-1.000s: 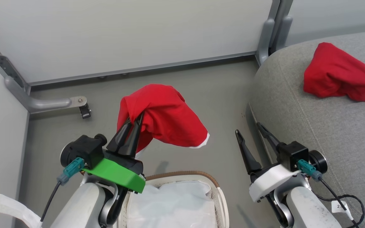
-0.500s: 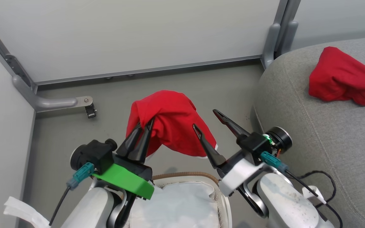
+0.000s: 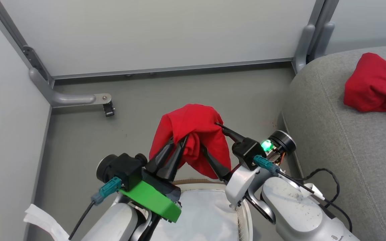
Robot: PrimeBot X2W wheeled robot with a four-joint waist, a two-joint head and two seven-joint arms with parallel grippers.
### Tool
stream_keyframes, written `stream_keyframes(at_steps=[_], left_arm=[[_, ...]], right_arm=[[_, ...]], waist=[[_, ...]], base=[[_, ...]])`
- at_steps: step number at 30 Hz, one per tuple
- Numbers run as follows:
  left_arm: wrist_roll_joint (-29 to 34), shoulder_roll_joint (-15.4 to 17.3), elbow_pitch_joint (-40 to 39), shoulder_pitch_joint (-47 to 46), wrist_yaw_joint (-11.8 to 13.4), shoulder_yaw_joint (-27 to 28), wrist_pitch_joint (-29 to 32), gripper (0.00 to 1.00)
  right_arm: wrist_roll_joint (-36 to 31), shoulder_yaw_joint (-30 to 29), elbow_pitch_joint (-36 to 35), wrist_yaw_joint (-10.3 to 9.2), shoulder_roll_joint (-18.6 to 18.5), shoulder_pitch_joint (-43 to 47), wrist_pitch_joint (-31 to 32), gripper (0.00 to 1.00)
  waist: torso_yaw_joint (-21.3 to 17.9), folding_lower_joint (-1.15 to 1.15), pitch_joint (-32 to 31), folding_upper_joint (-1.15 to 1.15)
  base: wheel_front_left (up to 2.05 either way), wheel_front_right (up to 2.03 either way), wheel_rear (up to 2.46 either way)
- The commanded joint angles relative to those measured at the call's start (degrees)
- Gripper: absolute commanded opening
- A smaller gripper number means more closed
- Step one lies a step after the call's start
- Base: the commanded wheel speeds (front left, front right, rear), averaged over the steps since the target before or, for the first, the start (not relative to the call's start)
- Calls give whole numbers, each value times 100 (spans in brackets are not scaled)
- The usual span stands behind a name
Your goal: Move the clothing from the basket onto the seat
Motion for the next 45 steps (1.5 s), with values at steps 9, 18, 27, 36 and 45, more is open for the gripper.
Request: stream_keyframes(at_steps=[9,18,27,36,45], left_arm=[[-235,138,-200,-263,4,-532,-2,0],[-374,226,-251,-332,4,-766,-2,0],[-351,235,-207,-355,4,-719,-2,0],[-74,153,47,-82,4,-279,-2,100],[106,195,68,11,4,-107,-2,100]], right_arm=[[283,220,330,-8,-23,-172,-11,97],[297,236,367,-8,-21,-205,-11,0],[466,186,342,-8,-24,-93,-11,0],[374,-336,45,-8,-25,151,-11,0],[174,-1040,-349,-8,-22,507,-12,0]], waist=[[253,0,40,0],[371,0,63,0],[329,0,98,0],[-180,0,153,0],[-1394,0,318,0]], base=[[0,0,0],[0,0,0],[0,0,0],[0,0,0],[0,0,0]])
